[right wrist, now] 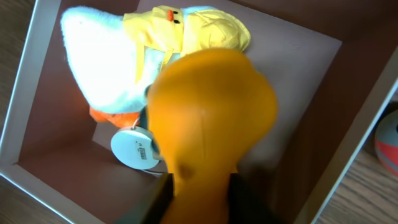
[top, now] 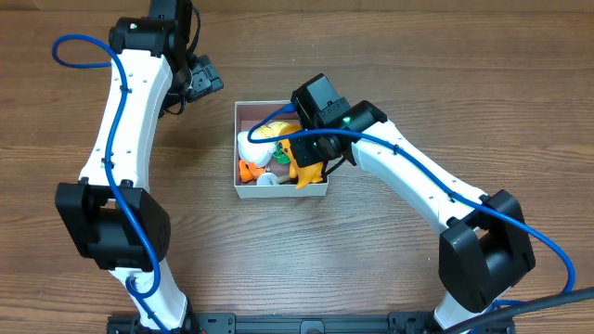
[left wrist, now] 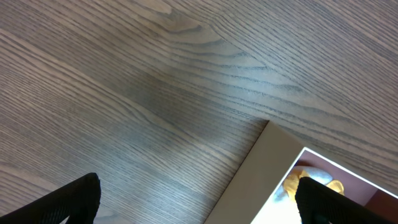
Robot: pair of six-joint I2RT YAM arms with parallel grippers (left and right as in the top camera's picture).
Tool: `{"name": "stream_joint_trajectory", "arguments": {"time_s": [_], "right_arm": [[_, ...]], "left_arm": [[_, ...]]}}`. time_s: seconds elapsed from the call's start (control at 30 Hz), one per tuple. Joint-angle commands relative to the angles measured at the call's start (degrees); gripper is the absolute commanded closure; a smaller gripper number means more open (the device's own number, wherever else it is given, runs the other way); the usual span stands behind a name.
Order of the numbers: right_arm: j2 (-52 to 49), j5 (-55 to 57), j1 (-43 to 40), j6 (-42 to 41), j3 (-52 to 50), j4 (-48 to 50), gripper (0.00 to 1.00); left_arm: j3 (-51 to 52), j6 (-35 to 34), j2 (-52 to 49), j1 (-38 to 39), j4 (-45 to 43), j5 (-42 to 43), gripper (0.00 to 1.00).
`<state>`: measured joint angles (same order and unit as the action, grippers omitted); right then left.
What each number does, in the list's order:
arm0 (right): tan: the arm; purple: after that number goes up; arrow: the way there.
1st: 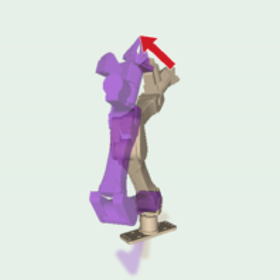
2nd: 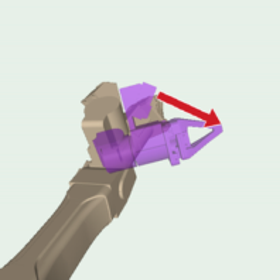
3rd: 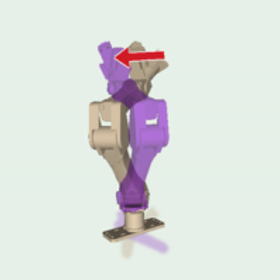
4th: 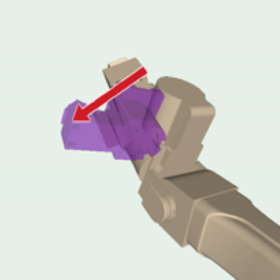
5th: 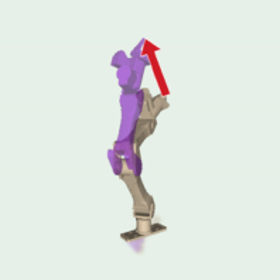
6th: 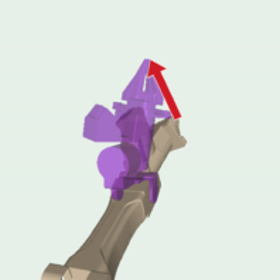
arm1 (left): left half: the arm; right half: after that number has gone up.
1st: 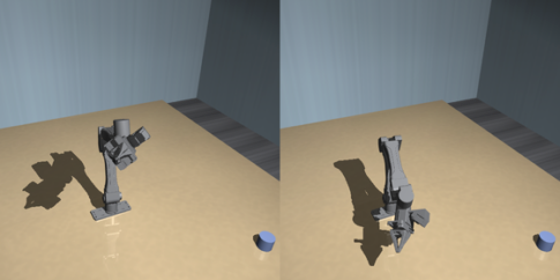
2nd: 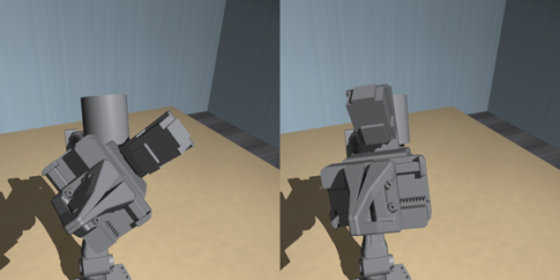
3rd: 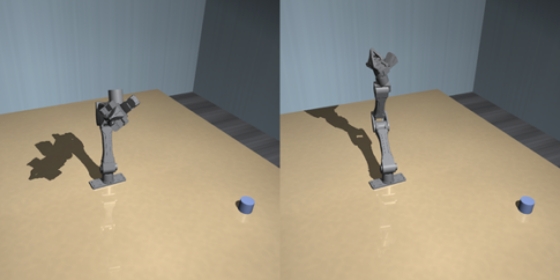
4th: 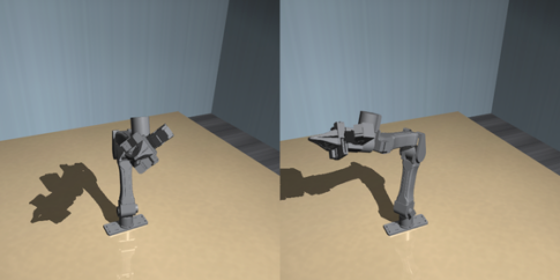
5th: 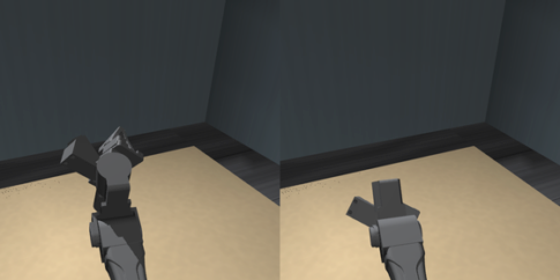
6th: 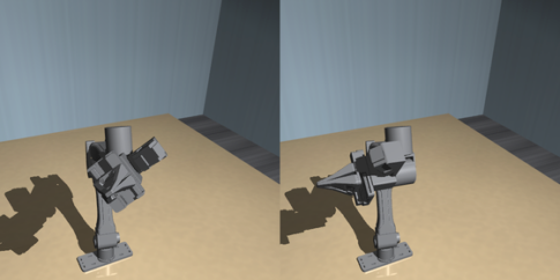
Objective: Pack container
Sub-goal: 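Open the right gripper to release the dinosaur and raise it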
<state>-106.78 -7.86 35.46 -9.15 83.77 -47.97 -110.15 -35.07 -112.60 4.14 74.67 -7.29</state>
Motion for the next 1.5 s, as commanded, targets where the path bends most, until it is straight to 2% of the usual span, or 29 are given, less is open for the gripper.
{"name": "stream_joint_trajectory", "arguments": {"time_s": [0.0, 0.07, 0.1, 0.3, 0.5, 0.67, 0.73, 0.77, 0.8, 0.83, 1.13, 1.3, 1.37, 1.47], "right_arm": [[-0.02, 0.48, 0.26, -0.33, -0.2, 0.39, 0.6], [-0.02, 0.44, 0.26, -0.33, -0.17, 0.9, 0.48], [-0.02, 0.28, 0.26, -0.31, -0.13, 1.2, 0.46], [0.04, 0.02, 0.26, -0.31, 1.84, 0.87, 0.41], [0.07, 0.74, 0.13, -0.22, 5.66, -2.05, 0.4], [1.7, 8.94, -0.98, -0.26, 12.68, -9.33, 0.37], [2.71, 11.52, -2.01, -0.33, 14.03, -11.47, 0.31], [3.19, 12.04, -2.75, -0.37, 14.16, -12.07, 0.14], [3.63, 12.2, -3.91, -0.66, 14.16, -12.7, 0.03], [3.72, 12.09, -5.11, -0.74, 14.16, -13.31, 0.0], [3.69, 11.65, -14.21, -0.74, 13.66, -12.63, 0.0], [3.37, 12.2, -14.71, -1.25, 8.96, -6.05, 0.0], [2.62, 16.17, -14.71, -4.61, 5.22, -2.51, 0.0], [1.42, 16.39, -15.04, -5.9, 2.45, 0.28, 0.02]], "left_arm": [[-0.57, -1.11, 1.36, 0.0, 0.07, 0.28, 0.0], [-0.57, -1.11, 1.36, 0.0, 0.09, 0.28, 0.0], [-0.57, -1.11, 1.36, 0.0, 0.09, 0.28, 0.0], [-0.57, -1.11, 1.36, 0.0, 0.07, 0.28, 0.0], [-0.57, -1.11, 1.36, 0.0, 0.07, 0.28, 0.0], [-0.57, -1.11, 1.36, 0.0, 0.07, 0.28, 0.0], [-0.57, -1.11, 1.36, 0.0, 0.07, 0.28, 0.0], [-0.57, -1.11, 1.36, 0.0, 0.07, 0.28, 0.0], [-0.57, -1.11, 1.36, 0.0, 0.07, 0.28, 0.0], [-0.57, -1.11, 1.36, 0.0, 0.07, 0.28, 0.0], [-0.57, -1.11, 1.36, 0.0, 0.07, 0.28, 0.0], [-0.57, -1.11, 1.36, 0.0, 0.07, 0.28, 0.0], [-0.57, -1.11, 1.36, 0.0, 0.07, 0.28, 0.0], [-0.57, -1.11, 1.36, 0.0, 0.07, 0.28, 0.0]]}}
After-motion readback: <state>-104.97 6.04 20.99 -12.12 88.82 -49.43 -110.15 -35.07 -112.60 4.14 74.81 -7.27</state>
